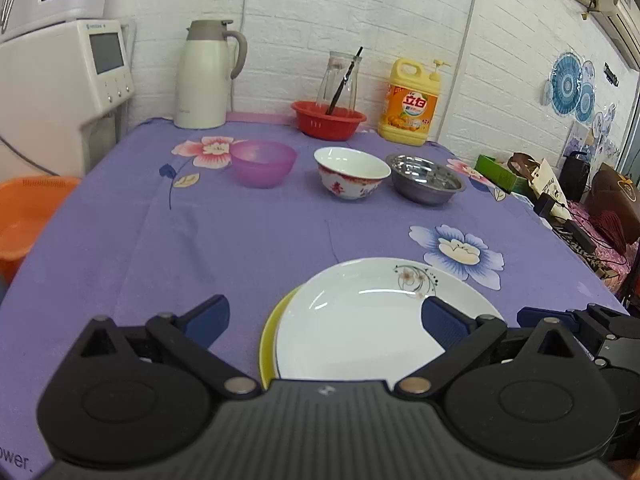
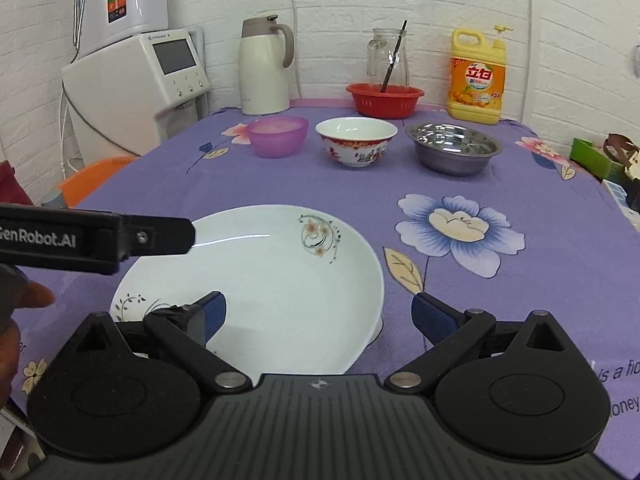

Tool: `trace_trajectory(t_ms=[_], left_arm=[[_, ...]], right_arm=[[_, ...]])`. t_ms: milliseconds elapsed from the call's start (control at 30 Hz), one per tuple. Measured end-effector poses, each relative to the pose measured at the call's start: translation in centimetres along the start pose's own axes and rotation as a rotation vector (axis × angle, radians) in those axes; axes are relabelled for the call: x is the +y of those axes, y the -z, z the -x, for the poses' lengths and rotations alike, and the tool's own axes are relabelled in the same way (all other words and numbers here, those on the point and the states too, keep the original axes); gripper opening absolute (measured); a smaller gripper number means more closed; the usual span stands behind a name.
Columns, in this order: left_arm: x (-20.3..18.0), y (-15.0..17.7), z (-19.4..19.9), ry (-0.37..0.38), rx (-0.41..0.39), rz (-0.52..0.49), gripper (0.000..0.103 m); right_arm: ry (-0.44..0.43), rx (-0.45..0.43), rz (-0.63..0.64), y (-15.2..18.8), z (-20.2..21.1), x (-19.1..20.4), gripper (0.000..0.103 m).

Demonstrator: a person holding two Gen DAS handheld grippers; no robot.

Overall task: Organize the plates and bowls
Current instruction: 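Open the left tool and lift it off the plate stack, then reach the left tool to the steel bowl and grip its rim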

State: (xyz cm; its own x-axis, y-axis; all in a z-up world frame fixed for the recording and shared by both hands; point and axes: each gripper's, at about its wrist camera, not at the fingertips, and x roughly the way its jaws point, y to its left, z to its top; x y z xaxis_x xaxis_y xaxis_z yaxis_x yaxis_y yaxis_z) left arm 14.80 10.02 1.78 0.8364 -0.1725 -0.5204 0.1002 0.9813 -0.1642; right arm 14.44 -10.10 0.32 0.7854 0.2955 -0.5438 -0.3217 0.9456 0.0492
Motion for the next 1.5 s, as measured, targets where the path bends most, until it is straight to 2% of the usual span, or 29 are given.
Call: trace_trajectory(t_ms=[233,367,433,533,833,1133,1333,1400,1500], left_arm=[[0.2,-0.6,-0.5,-0.003,0.016,0.046,0.101],[0.1,-0.5,-1.1,-0.002,0.042,0.06,0.101],[0.2,-0.6,-1.3,-0.005,0.043,0.06,0.101],[0.4,-0.7,-1.5,-0.014,0.045,0.069,0.101],[0.0,-1.2,-3.3,0.012,0.069,0.077,0.101],[-0.5,-3.5,-6.4,0.044,0.074,0.066,0.101],[-0.9,-4.8,-9.6,0.062,0.109,0.071,0.101],[-1.1,-5.0,-10.2,0.066,0.111,0.063,0.101],[-1.0,-5.0,-10.8,0.053,0.116,0.048,0.101]], right_arm=[[-0.018,0.014,-0.004,0.0,-0.3,-0.2,0.103],[-0.075,0.038,0.005,0.3,-0.7,0.6,0.103],[-0.064,0.041,0.027,0.3,-0.8,1.0,0.103],[-0.075,0.021,-0.014,0.0,-0.4,-0.3,0.103],[0.069,-0.013,-0.027,-2.2,-1.2,-4.6,0.103],[0.148,-0.036,0.045,-5.4,-2.9,-6.4,0.103],[0.159,0.001,0.058,-6.1,-4.9,-7.8,0.103],[0.177,-0.02,0.096,-6.7,-5.5,-8.4,0.103],[0.26,-0.086,0.127,-8.4,-6.7,-10.8,0.103]])
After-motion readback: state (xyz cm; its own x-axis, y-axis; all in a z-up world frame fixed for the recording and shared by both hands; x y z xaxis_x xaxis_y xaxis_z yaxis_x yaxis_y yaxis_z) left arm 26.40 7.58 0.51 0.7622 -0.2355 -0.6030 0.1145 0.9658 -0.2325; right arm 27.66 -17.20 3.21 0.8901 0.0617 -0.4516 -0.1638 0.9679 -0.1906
